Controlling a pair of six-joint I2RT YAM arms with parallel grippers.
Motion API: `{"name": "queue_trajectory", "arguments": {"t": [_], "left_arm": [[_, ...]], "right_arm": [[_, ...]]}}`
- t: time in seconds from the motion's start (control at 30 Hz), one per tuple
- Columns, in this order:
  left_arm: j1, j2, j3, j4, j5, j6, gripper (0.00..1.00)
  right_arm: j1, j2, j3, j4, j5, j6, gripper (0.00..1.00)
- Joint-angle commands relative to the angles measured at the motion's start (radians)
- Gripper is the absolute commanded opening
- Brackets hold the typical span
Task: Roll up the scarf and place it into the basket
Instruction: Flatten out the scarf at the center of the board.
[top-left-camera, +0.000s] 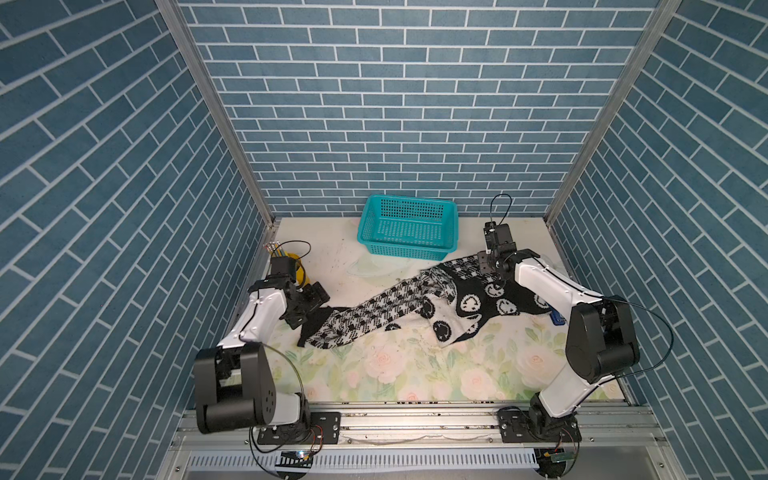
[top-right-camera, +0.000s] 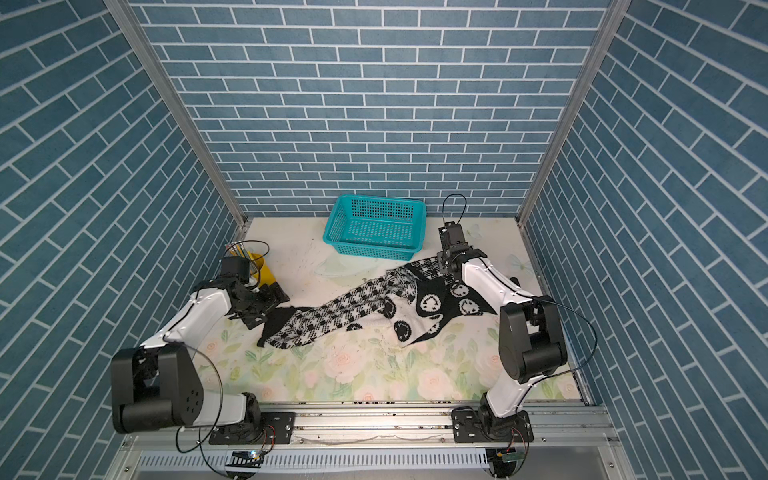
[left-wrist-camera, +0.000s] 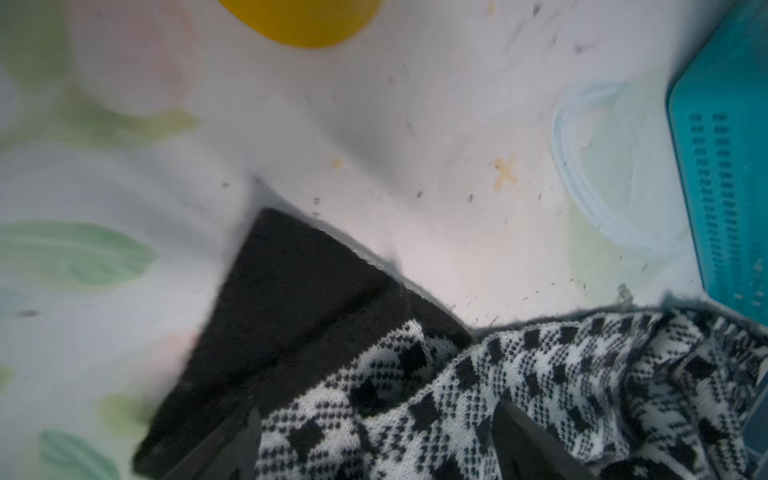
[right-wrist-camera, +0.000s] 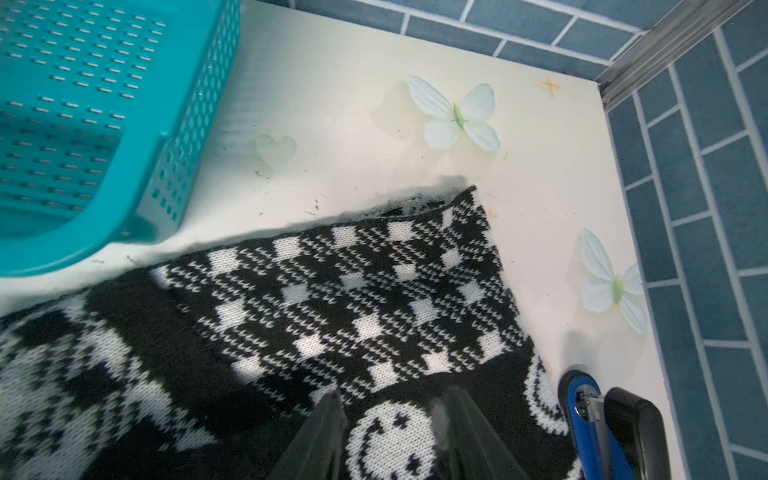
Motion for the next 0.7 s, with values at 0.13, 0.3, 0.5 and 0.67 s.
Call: {"name": "queue_trajectory", "arguments": {"t": [0.13,0.3,0.5,0.67], "left_arm": [[-0.065,0.094,0.044,0.089,0.017,0.02,0.55],[-0.071,0.151,0.044,0.1,-0.051,0.018,0.54],[-0.073,0.209,0.051,0.147,-0.076,0.036,0.51],[-0.076,0.245,0.057,0.174,-0.067,0.053,0.4]], "right_arm": [[0.042,-0.031,-0.055,0.0,-0.023,0.025,0.46],[0.049,-0.046,-0.072,-0.003,-0.021,0.026,0.45],[0.055,-0.055,-0.093,0.009,-0.036,0.032,0.45],[0.06,-0.053,-0.105,0.012,-0.037,0.035,0.45]]}}
